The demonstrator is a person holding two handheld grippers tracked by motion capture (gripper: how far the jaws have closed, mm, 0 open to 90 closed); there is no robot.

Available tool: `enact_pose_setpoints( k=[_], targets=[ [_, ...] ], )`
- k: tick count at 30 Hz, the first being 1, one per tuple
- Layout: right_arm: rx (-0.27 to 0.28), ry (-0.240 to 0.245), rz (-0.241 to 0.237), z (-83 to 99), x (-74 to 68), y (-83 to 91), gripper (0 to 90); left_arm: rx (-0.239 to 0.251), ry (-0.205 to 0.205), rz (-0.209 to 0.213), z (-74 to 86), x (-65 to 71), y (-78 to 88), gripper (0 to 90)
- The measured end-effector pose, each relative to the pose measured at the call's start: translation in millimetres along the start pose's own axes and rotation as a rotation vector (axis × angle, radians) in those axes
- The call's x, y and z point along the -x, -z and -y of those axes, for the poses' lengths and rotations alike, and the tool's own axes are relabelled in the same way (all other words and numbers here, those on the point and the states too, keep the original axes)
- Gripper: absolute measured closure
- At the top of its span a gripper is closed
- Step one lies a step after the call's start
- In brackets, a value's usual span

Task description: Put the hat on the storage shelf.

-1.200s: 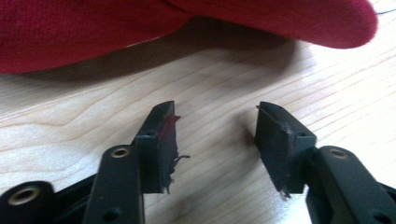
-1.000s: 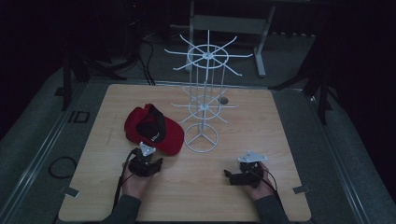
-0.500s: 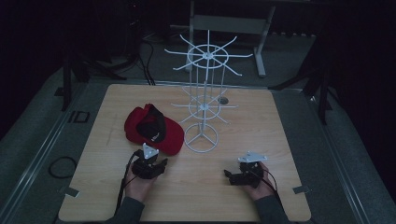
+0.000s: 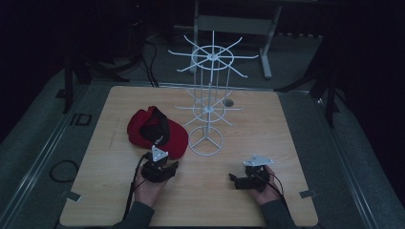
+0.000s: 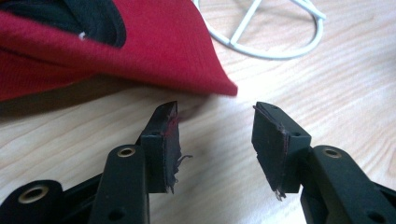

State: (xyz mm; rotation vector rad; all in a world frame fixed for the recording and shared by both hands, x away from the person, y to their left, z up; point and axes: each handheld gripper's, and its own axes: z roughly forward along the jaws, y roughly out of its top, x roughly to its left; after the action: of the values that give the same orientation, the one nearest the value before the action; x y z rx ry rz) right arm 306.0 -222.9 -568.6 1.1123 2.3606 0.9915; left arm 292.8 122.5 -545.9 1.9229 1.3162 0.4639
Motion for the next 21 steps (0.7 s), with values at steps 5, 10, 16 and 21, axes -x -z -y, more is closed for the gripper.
enact_pose_setpoints(
  k=[5,10,16,21],
  targets=[
    [0.0,0.0,0.0,0.0,0.0,0.0,12.9,0.001,0.056,0.004,-5.5,-4.0,-5.5,53.0],
    [0.0,0.0,0.0,0.0,0.0,0.0,12.9,0.004,0.077,-0.017,-4.9,-11.8,-0.4,55.5],
    [0.0,-0.001,0.0,0.0,-0.1,0.0,12.9,-0.004,0.104,-0.071,-3.3,-29.5,11.2,59.2],
    [-0.001,-0.001,0.0,0.0,-0.1,0.1,12.9,0.012,0.168,-0.125,-3.9,-51.2,20.5,60.6]
  ],
)
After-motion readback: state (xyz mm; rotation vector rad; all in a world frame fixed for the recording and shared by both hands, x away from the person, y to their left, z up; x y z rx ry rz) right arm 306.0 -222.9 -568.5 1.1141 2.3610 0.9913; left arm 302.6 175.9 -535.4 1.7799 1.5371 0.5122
